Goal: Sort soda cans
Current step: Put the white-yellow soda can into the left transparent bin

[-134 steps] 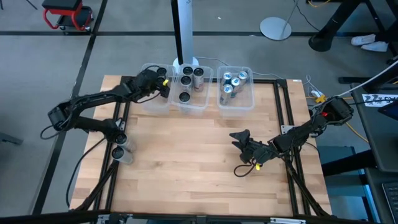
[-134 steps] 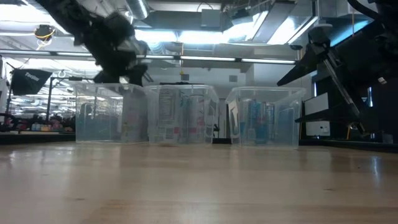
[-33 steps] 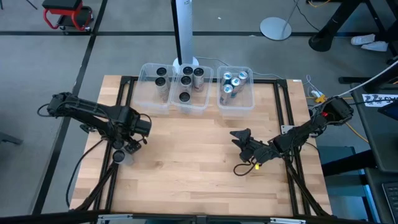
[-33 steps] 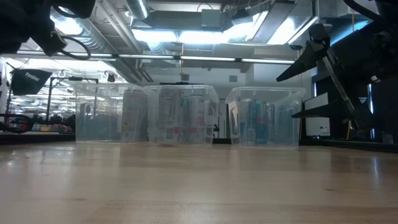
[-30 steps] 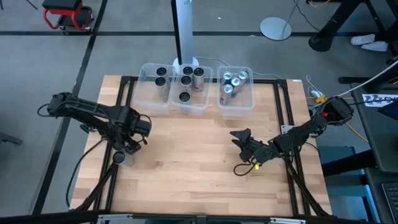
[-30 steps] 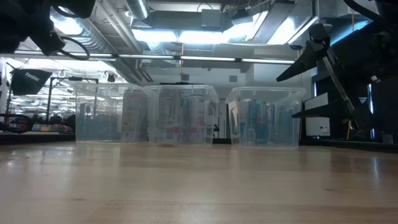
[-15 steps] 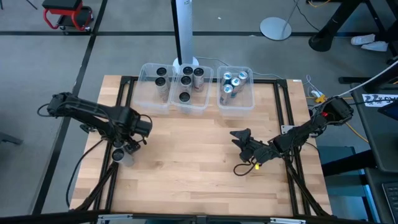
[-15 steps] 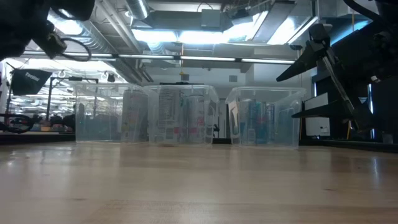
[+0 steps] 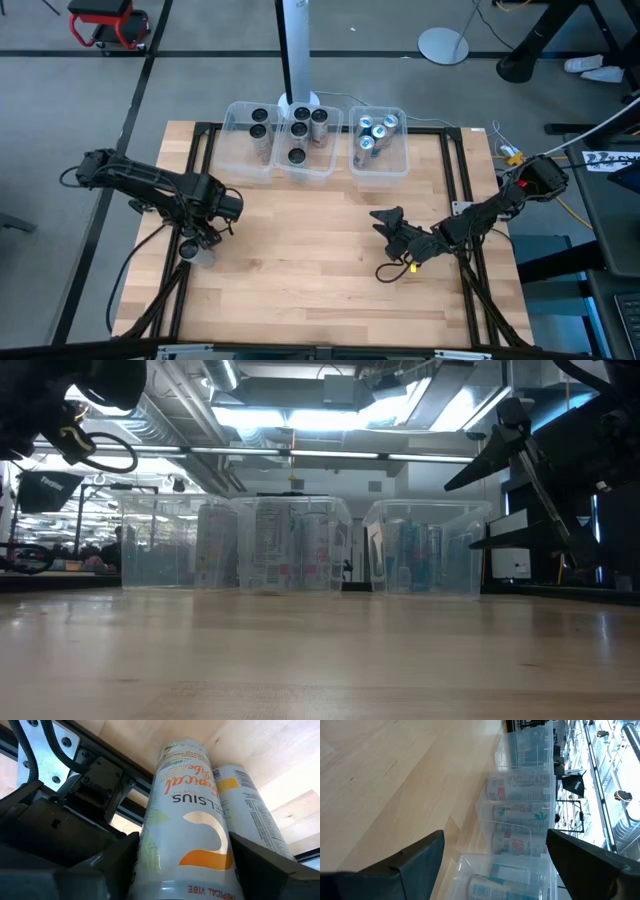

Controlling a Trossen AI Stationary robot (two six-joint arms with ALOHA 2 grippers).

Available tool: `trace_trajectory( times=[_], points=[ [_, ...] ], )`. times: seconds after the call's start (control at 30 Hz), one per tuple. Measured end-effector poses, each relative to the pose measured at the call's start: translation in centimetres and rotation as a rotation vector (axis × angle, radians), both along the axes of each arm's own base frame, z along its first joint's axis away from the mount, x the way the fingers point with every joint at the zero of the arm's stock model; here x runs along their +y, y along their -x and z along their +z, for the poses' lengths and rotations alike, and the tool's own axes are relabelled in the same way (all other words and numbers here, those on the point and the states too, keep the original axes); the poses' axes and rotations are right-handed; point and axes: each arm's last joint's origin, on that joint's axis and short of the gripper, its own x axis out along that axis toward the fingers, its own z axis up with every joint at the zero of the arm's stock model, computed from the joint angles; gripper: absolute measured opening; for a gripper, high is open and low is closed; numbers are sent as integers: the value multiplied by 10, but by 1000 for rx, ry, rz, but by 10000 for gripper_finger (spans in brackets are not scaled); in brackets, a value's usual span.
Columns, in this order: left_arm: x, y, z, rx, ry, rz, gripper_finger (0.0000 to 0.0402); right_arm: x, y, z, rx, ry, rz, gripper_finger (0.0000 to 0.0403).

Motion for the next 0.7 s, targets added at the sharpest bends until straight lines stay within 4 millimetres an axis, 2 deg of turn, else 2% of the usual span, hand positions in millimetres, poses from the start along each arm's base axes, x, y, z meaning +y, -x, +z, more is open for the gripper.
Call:
trace_trajectory(
  times=[0.1, 0.4, 0.7],
  points=[
    [0, 0, 0, -2, 5, -14, 249, 0, 0, 0, 0, 0, 0, 348],
    [3, -1, 1, -6, 0, 5, 251, 0, 0, 0, -1, -1, 0, 348],
    [15, -15, 9, -148, -30, 4, 252, 0, 0, 1, -6, -4, 0, 348]
  ],
)
